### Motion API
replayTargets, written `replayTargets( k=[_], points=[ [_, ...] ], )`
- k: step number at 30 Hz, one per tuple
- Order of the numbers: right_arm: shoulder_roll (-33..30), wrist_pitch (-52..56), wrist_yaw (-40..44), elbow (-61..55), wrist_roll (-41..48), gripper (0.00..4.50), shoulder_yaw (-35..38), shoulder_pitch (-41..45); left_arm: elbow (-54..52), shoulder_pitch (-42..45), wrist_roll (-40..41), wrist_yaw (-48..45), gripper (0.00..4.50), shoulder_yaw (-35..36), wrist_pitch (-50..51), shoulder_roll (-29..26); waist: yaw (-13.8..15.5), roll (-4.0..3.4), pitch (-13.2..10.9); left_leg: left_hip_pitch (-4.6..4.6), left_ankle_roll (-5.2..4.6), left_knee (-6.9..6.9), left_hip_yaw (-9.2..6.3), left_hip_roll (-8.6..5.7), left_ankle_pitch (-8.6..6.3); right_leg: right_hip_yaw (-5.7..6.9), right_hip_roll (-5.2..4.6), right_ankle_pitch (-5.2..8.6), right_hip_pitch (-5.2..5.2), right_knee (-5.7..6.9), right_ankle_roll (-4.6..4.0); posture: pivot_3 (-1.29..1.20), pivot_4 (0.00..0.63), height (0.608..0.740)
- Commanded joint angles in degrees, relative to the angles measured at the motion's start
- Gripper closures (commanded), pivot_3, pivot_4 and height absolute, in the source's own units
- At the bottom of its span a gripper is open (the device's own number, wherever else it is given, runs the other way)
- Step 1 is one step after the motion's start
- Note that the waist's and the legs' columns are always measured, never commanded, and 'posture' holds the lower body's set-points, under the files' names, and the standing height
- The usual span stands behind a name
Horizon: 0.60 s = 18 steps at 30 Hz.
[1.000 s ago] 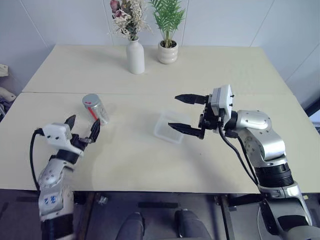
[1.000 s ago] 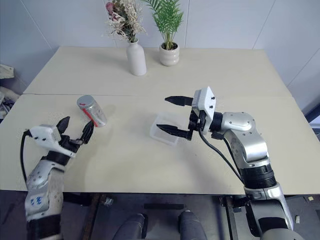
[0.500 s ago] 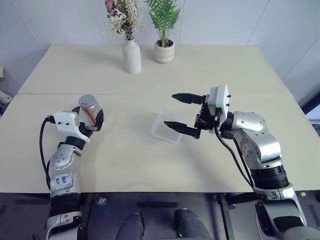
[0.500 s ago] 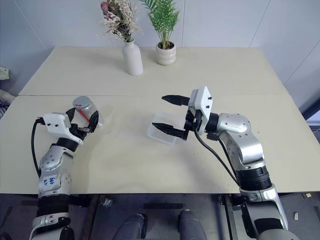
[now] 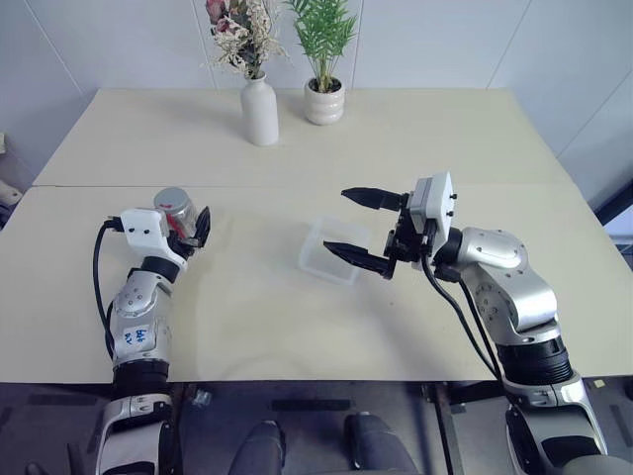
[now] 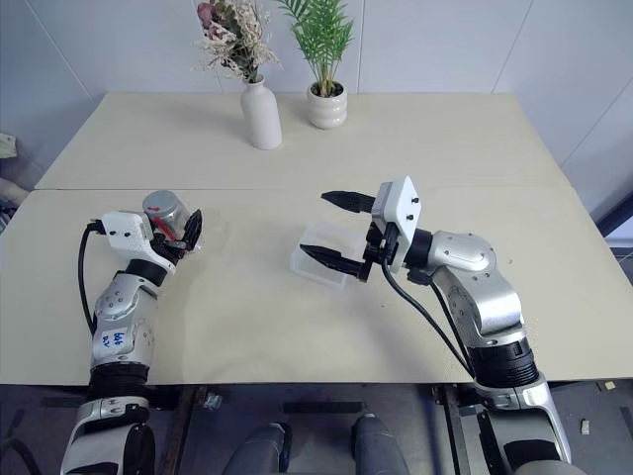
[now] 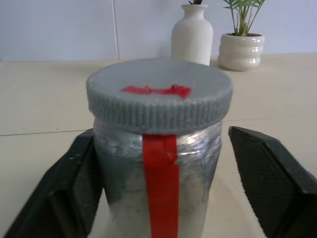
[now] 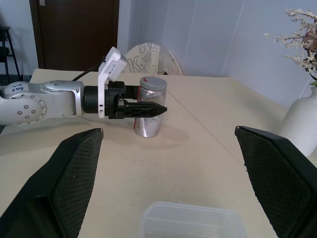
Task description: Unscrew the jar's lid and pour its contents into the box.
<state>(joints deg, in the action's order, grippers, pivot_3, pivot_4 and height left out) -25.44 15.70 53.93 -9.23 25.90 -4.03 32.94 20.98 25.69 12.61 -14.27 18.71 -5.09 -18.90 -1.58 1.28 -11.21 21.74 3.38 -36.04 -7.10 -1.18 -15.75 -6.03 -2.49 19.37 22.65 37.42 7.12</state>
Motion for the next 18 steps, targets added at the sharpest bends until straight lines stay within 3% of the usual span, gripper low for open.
replayTargets(
  k=[1, 3, 11, 18],
  points=[
    [0.51, 0.09, -0.91, -3.16, 1.16, 0.0, 0.86, -0.44, -1.37, 0.09, -0.59, 0.46, 1.84, 0.16, -1.31, -1.47, 0.01, 0.0, 0.0, 0.01, 0.0, 0.01, 0.0, 0.0, 0.0, 0.01, 0.0, 0.0, 0.0, -0.01, 0.0, 0.0, 0.15, 0.74],
    [0.67, 0.24, -1.15, -3.26, 1.19, 0.0, 0.87, -0.57, -1.75, -0.37, -0.66, 0.52, 2.36, 0.2, -1.19, -1.64, -0.01, 0.0, 0.0, 0.02, 0.0, 0.02, -0.03, 0.01, 0.0, 0.01, -0.01, 0.0, 0.01, -0.01, 0.0, 0.0, 0.15, 0.74],
    [1.19, 0.63, -2.06, -3.12, 1.15, 0.0, 0.88, -0.47, -5.57, -0.83, 2.66, -2.31, 2.37, 0.38, -0.14, -1.55, 0.01, 0.0, 0.0, 0.03, 0.0, 0.01, -0.04, 0.02, 0.0, 0.01, -0.03, 0.0, 0.01, -0.01, 0.0, 0.0, 0.15, 0.74],
    [4.51, 14.33, -12.68, -7.94, 4.41, 0.0, 0.64, 5.38, -17.43, -1.98, 11.85, -24.26, 2.37, -7.3, 7.33, -6.36, -0.2, -0.01, 0.0, 0.64, 0.11, -0.06, -0.11, 0.12, 0.08, 0.02, -0.12, 0.0, 0.72, 0.19, -0.01, 0.0, 0.15, 0.74]
  ],
)
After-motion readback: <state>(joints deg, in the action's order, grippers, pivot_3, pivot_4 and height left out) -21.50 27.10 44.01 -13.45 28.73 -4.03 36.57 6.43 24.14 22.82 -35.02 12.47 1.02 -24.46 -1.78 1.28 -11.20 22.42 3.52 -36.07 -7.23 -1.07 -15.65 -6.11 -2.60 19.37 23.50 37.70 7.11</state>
